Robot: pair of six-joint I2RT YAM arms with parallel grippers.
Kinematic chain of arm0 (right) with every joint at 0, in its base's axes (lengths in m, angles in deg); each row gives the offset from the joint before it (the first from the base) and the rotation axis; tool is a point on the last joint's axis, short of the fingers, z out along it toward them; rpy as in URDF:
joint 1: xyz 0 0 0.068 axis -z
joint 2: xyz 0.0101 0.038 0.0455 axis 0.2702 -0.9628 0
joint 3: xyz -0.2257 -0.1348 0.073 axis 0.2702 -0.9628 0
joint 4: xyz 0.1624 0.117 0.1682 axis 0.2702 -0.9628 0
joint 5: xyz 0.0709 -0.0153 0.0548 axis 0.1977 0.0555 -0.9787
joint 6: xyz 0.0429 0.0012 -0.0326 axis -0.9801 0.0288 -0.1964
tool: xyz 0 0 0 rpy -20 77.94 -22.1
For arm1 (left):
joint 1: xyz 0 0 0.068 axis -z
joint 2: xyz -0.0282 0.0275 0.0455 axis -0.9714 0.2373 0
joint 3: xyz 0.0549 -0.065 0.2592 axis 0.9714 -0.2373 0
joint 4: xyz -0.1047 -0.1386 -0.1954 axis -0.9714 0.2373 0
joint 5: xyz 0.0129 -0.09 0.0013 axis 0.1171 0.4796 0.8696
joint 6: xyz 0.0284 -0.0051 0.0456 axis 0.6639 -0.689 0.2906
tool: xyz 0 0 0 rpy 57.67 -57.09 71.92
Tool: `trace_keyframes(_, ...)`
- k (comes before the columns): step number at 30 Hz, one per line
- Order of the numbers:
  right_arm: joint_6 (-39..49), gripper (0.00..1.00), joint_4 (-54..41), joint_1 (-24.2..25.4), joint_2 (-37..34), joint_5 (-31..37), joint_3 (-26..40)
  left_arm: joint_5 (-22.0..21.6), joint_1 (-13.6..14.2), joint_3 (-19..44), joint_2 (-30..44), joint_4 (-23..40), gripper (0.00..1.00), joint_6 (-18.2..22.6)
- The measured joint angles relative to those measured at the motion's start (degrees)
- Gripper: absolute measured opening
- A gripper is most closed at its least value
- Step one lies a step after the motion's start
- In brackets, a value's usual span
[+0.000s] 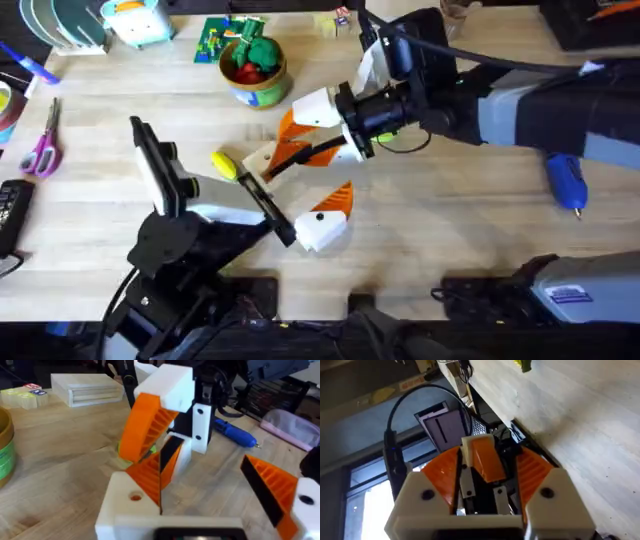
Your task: Pick up the gripper from the table and insert it into the empty holder that is missing its gripper. Then pick up a screw, insert it into the mounting hole, and use the screwdriver to tighten it. Finally, clean up the table by picking up the vegetable and placing it into the bucket.
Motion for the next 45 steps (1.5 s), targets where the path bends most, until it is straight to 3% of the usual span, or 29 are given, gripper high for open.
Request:
trace_keyframes(3, 0.7, 0.619, 0.0, 0.5, 0.0, 0.0, 0.0, 0.0, 0.0, 0.0, 0.0, 0.0, 0.993, 0.2)
trace_keyframes(7, 4.2, 0.887, 0.3, 3.3, 0.0, 0.5, 0.0, 0.0, 0.0, 0.0, 0.0, 0.0, 0.993, 0.2)
trace_keyframes(8, 9.6, 0.977, 1.0, 6.9, 0.0, 2.0, 0.0, 0.0, 0.0, 0.0, 0.0, 0.0, 0.993, 0.2)
trace_keyframes(9, 11.7, 0.981, 0.9, 8.2, 0.0, 2.9, 0.0, 0.0, 0.0, 0.0, 0.0, 0.0, 0.993, 0.2)
trace_keyframes(13, 20.2, 0.987, -3.3, 13.0, 0.7, 7.8, 0.8, 0.0, 0.0, 0.0, 0.0, 0.0, 0.993, 0.2)
trace_keyframes(18, 34.7, 0.991, -20.6, 14.4, 5.2, 21.5, 5.5, 0.0, 0.0, 0.0, 0.0, 0.0, 0.993, 0.2)
trace_keyframes(24, 52.5, 0.993, -28.7, 9.7, 8.1, 38.8, 9.3, 0.0, 0.0, 0.0, 0.0, 0.0, 0.993, 0.2)
trace_keyframes(31, 73.2, 0.992, -31.5, 1.7, 3.5, 51.3, 9.3, 0.0, 0.0, 0.0, 0.0, 0.0, 0.992, 0.2)
trace_keyframes(35, 77.0, 0.830, -28.9, 1.3, 0.7, 54.9, 9.3, 0.0, 0.0, 0.0, 0.0, 0.0, 0.992, 0.2)
trace_keyframes(39, 77.7, 0.788, -27.3, 1.4, -1.0, 56.6, 9.3, 0.0, 0.0, 0.0, 0.0, 0.0, 0.993, 0.2)
trace_keyframes(45, 77.7, 0.642, -26.6, 1.9, -2.5, 57.2, 9.3, 0.0, 0.0, 0.0, 0.0, 0.0, 0.992, 0.2)
